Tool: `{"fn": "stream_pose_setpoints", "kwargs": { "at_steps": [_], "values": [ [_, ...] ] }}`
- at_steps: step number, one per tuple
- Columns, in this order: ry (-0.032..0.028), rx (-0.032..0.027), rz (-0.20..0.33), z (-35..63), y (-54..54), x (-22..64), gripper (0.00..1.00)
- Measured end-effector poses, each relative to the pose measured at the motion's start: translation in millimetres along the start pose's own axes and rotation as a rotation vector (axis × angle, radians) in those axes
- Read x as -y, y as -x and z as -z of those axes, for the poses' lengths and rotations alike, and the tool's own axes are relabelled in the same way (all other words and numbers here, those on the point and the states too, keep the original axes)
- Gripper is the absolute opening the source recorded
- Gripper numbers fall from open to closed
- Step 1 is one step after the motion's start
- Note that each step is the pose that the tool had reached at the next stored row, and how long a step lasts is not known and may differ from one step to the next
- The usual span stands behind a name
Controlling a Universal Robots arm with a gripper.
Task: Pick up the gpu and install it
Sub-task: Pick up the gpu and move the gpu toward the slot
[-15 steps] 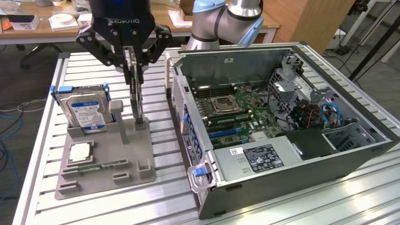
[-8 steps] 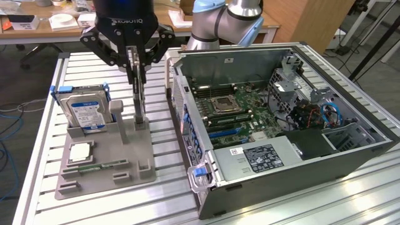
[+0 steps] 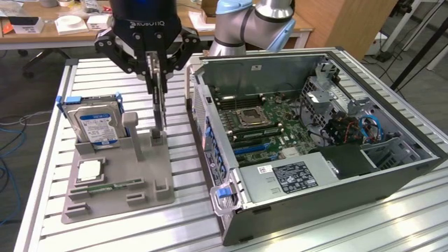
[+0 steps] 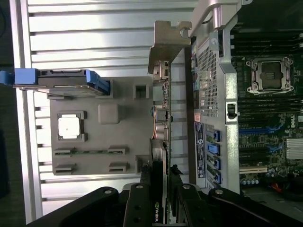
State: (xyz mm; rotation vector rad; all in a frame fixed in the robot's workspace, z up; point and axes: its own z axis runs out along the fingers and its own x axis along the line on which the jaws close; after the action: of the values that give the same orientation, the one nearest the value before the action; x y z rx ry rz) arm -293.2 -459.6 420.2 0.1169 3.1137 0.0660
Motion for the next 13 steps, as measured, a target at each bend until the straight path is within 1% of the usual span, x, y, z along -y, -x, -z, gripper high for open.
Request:
{"fn": "stream_pose_setpoints", "kwargs": {
  "at_steps": [13],
  "values": [
    [-0.0001, 0.0, 0.0, -0.2, 7.2, -0.5, 0.26]
  ]
}}
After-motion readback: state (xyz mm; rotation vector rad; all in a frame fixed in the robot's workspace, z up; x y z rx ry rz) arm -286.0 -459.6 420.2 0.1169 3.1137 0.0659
